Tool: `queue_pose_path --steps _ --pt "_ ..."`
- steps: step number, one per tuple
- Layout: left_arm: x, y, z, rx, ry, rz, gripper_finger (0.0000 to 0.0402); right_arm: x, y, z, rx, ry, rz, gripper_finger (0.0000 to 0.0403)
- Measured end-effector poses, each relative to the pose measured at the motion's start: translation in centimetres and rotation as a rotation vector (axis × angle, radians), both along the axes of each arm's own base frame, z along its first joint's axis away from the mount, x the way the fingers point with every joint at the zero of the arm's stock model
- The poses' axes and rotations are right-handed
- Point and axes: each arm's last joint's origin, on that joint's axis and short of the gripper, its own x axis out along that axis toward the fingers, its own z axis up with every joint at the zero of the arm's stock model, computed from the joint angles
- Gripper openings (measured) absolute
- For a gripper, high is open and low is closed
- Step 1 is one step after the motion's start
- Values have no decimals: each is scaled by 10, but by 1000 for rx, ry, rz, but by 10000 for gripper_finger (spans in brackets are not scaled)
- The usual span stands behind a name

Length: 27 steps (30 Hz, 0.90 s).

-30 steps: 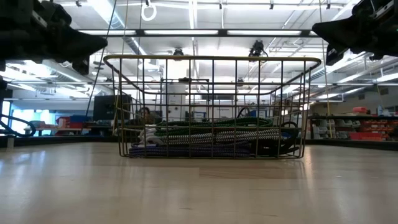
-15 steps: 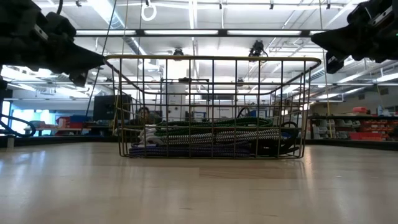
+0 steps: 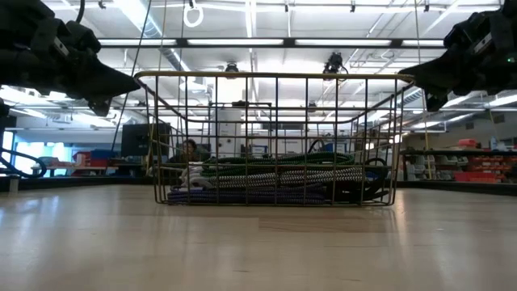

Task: Pick and place USB-C Cables
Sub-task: Return to Home Position

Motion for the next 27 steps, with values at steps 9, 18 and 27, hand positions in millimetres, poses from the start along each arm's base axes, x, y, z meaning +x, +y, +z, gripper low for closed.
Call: queue_pose_path --steps 9,18,27 --pt "0 0 0 -3 -1 0 25 0 0 6 4 -59 -10 16" --pt "0 0 0 88 16 -7 25 0 8 2 -59 -19 284 20" --pt "0 0 0 179 24 -12 25 -2 15 3 -153 -46 504 20"
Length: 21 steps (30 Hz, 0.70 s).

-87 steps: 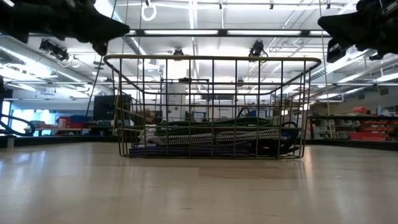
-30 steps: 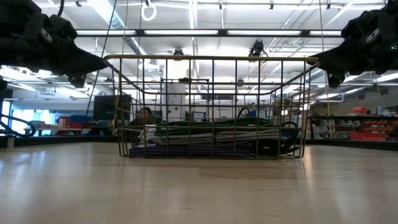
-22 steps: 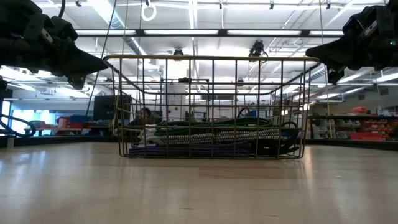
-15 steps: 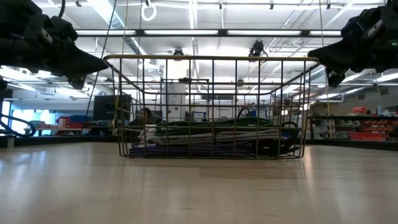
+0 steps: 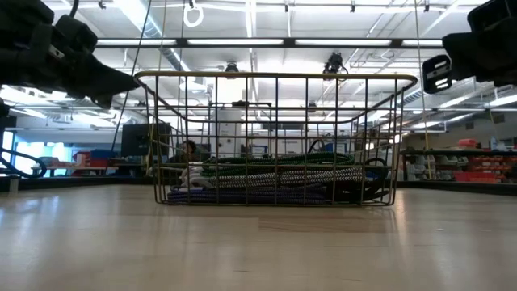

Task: Pick and place USB-C Cables
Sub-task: Return to Home Position

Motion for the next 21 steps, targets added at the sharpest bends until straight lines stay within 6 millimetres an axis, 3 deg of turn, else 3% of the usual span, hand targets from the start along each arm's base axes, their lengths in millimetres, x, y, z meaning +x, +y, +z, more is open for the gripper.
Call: queue_pose_path --steps 7,21 --pt "0 -3 1 6 -7 -103 25 1 -2 0 2 -3 -59 20" --pt "0 -3 1 3 -8 -105 25 0 -2 2 31 -9 -57 20"
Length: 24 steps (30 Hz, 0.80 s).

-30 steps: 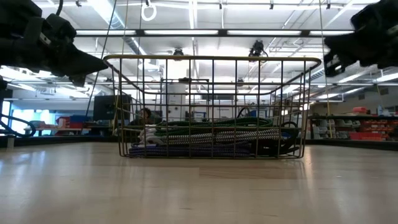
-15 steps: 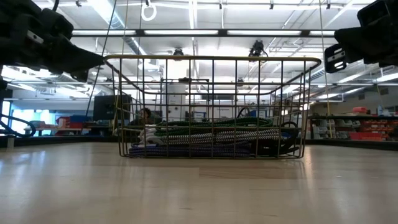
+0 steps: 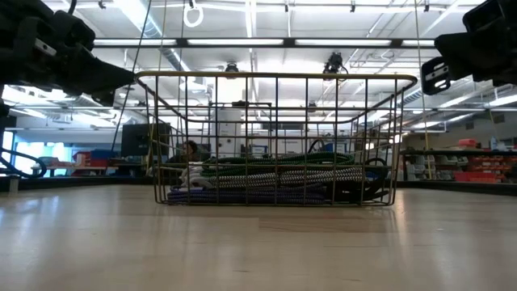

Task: Pick and place USB-C Cables
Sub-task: Return to Home Position

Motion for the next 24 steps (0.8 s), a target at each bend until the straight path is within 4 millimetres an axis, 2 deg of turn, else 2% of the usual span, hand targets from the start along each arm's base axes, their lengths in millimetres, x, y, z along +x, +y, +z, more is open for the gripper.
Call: queue_pose_path --steps 6,24 --pt "0 0 4 -107 -49 5 25 0 0 1 127 30 12 20" --pt "0 1 4 -124 -47 17 22 0 -2 1 150 28 -51 10"
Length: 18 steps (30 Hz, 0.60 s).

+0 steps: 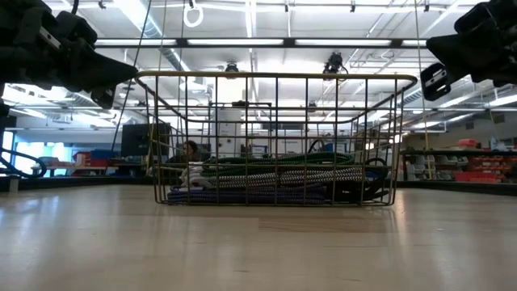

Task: Pick and place USB-C Cables
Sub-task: Return to Home Position

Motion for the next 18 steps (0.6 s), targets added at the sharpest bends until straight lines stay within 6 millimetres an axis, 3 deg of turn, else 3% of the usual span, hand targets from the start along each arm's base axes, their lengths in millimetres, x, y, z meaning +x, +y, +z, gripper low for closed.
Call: queue_pose_path --steps 10,18 --pt "0 0 0 17 6 12 4 0 -2 0 -77 -18 -69 2" --pt "0 1 -1 21 10 23 33 1 -3 0 -75 -17 -114 23"
